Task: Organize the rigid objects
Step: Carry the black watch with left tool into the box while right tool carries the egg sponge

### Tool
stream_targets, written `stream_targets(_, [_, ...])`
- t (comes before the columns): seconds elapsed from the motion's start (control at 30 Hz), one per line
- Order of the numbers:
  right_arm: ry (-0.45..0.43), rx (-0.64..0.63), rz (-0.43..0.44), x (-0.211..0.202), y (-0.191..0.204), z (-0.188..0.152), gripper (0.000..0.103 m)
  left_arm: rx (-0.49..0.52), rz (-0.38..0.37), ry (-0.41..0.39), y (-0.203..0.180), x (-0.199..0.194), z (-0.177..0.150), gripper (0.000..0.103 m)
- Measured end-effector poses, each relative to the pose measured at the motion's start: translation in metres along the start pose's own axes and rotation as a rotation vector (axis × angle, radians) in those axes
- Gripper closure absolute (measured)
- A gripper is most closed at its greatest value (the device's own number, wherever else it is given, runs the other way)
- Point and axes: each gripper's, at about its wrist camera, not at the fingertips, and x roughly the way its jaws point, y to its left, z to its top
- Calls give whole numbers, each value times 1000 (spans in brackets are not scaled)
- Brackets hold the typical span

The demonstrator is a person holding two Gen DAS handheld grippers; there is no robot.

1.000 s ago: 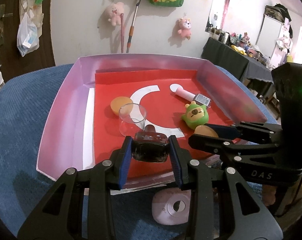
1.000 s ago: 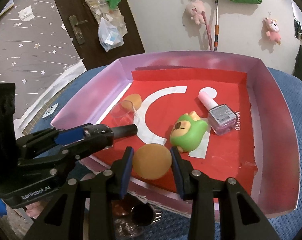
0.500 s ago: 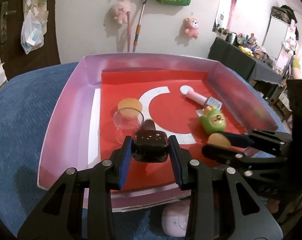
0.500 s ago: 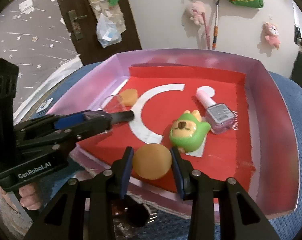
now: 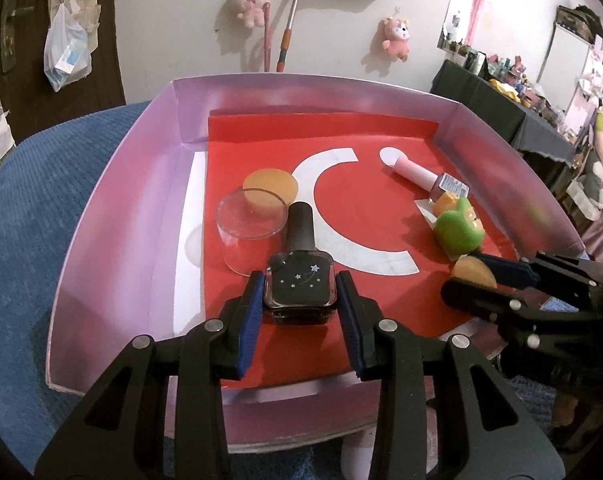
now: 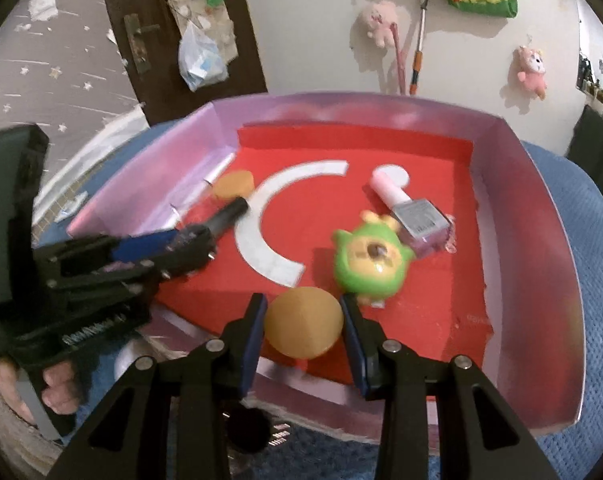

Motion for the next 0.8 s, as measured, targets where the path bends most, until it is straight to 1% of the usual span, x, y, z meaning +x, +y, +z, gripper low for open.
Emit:
stream_targets(0.1, [-6, 38, 13, 1, -10, -2, 63, 4, 6, 4, -1, 0, 0, 69])
stream_targets(0.3, [-59, 40, -57, 0, -14, 3, 63, -6, 9, 0, 0, 0, -1, 69])
stream_targets(0.4, [-68, 54, -84, 2, -17, 6, 63, -3, 11, 1, -1, 1, 0, 69])
stream_targets(0.53, [-37, 53, -91, 9, -18, 9, 63, -5, 8, 2, -1, 1, 0, 69])
stream_targets(0.8, [-23, 49, -95, 10, -17, 8, 63, -13, -4, 16, 0, 5, -1, 68])
